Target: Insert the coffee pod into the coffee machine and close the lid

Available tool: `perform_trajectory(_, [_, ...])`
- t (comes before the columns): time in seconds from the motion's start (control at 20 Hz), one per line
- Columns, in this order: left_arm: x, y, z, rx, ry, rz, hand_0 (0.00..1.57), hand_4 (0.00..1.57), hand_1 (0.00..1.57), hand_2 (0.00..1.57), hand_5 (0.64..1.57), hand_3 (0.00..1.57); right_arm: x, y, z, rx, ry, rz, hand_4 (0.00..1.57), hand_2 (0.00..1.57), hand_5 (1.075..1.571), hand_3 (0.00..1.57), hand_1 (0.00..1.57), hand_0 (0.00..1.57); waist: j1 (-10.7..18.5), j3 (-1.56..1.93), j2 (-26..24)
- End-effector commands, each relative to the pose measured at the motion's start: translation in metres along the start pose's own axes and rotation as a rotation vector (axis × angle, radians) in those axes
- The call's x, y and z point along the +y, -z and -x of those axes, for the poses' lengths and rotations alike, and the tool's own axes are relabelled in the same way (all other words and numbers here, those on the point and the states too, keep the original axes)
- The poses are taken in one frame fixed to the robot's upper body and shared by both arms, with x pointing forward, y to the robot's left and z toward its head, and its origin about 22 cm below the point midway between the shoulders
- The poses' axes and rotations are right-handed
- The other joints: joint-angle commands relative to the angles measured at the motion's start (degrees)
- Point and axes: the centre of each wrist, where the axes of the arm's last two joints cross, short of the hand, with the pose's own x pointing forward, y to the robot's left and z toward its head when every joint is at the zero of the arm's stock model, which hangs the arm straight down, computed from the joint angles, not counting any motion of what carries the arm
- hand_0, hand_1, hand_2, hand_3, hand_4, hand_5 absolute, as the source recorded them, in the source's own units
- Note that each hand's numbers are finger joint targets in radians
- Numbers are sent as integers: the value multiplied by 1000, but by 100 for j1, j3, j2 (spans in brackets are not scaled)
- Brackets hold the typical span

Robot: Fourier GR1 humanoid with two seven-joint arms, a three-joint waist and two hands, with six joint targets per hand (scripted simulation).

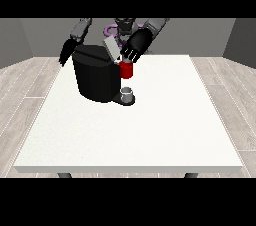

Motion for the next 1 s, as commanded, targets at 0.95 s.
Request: perform_trajectory(0.95, [16,5,-17,-59,18,-44,1217,357,1217,1242,1571,1195,0,12,-9,6,17,30,0,0,1571,0,0,0,34,-1,217])
